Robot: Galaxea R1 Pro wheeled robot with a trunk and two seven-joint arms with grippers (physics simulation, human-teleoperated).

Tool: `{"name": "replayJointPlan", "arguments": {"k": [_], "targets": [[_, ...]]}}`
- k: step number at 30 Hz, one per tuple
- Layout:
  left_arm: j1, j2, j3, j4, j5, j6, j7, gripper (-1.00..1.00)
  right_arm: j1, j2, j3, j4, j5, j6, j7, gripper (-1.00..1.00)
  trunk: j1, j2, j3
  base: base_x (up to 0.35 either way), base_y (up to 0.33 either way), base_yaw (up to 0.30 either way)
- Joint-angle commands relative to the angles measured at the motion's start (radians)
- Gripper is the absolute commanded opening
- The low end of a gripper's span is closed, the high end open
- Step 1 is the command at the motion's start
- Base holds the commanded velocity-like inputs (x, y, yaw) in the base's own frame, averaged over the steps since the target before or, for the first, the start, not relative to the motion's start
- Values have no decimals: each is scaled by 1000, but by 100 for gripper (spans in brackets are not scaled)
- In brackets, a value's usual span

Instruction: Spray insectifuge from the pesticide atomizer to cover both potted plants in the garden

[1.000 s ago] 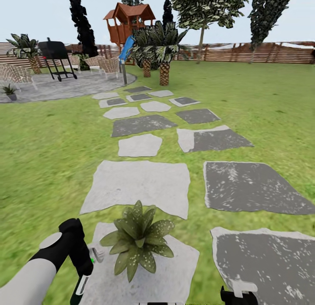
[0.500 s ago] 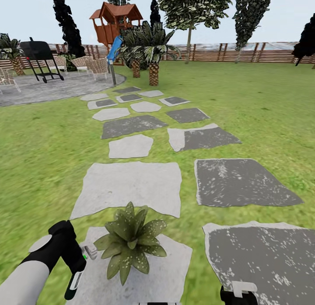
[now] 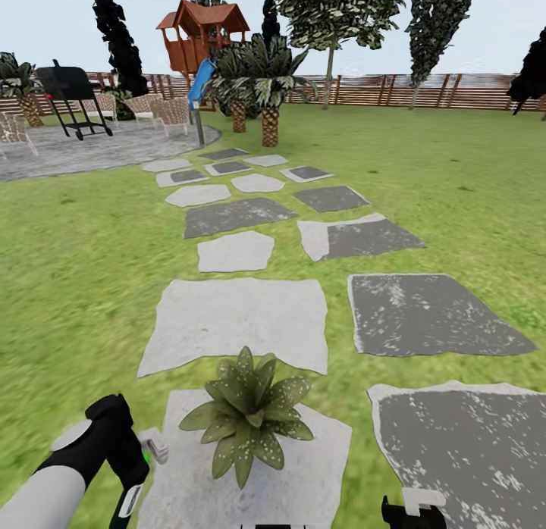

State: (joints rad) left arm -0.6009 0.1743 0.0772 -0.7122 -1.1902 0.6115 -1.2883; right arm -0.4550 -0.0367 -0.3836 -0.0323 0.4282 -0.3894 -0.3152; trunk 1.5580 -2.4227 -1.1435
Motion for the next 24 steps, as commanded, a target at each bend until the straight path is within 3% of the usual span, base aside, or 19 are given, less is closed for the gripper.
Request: {"name": "replayJointPlan", "arguments": {"k": [1, 7, 17, 24], "targets": [[8, -8, 3, 0, 1, 11, 25, -100, -1, 0, -8, 2, 11, -3, -4, 100, 0, 0, -1, 11, 16, 0], [18, -16, 4, 22, 59, 10, 51, -100, -1, 0, -8, 2, 11, -3, -4, 100, 0, 0, -1, 2, 3, 0], [21, -13, 6, 23, 63, 10, 53, -100, -1, -1, -8, 2, 11, -3, -3, 100, 0, 0, -1, 0, 0, -228], [21, -9, 6, 22, 63, 11, 53, -100, -1, 0, -8, 2, 11, -3, -4, 100, 0, 0, -1, -103, -73, -30]]}}
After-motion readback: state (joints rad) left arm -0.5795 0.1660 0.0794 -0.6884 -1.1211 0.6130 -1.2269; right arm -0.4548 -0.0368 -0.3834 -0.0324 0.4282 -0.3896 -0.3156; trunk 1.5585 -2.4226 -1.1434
